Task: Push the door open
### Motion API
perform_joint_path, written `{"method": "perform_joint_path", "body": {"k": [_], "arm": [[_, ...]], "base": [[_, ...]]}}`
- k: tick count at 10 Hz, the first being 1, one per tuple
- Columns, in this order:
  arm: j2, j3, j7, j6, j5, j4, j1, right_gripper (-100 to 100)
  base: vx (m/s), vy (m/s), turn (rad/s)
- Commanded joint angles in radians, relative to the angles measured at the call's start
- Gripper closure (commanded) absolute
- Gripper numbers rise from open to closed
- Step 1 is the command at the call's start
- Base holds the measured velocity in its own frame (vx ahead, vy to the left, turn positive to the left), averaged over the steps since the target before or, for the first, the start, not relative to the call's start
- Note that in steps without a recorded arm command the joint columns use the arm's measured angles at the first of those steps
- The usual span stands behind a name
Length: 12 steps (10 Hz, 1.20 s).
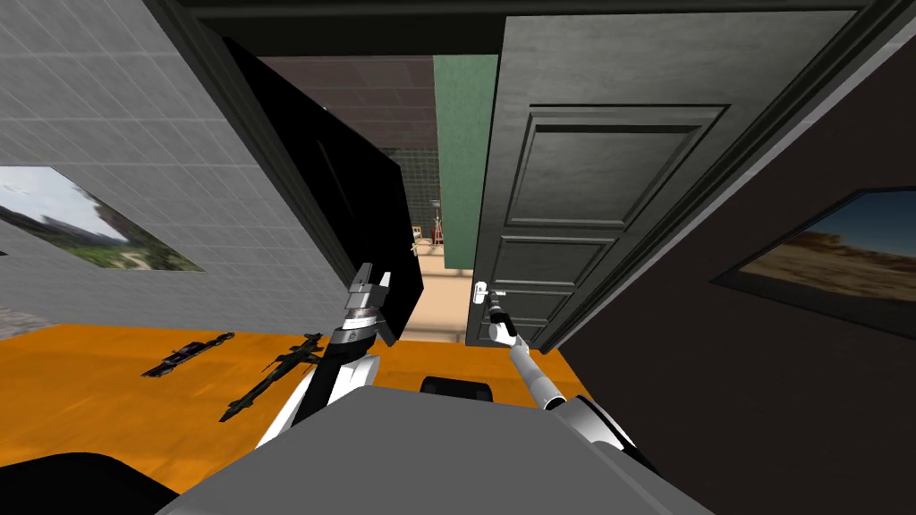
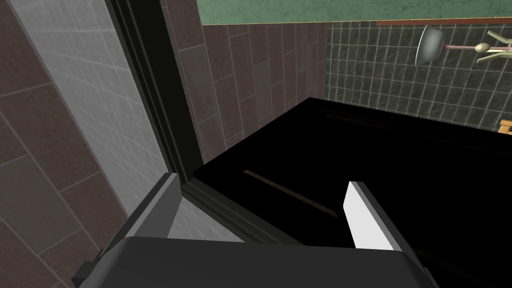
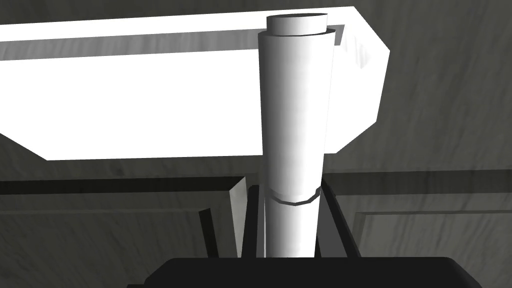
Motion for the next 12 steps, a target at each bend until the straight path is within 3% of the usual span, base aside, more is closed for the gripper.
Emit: {"method": "perform_joint_path", "body": {"k": [1,4,12], "arm": [[0.002,0.002,0.0,0.002,0.0,0.002,0.005,100],[0.002,0.002,0.0,0.002,0.0,0.002,0.005,100],[-0.016,-0.086,0.005,-0.011,0.002,0.043,-0.011,100]], "base": [[-0.013,-0.003,0.011],[0.0,0.0,0.0],[0.162,0.074,-0.042]]}}
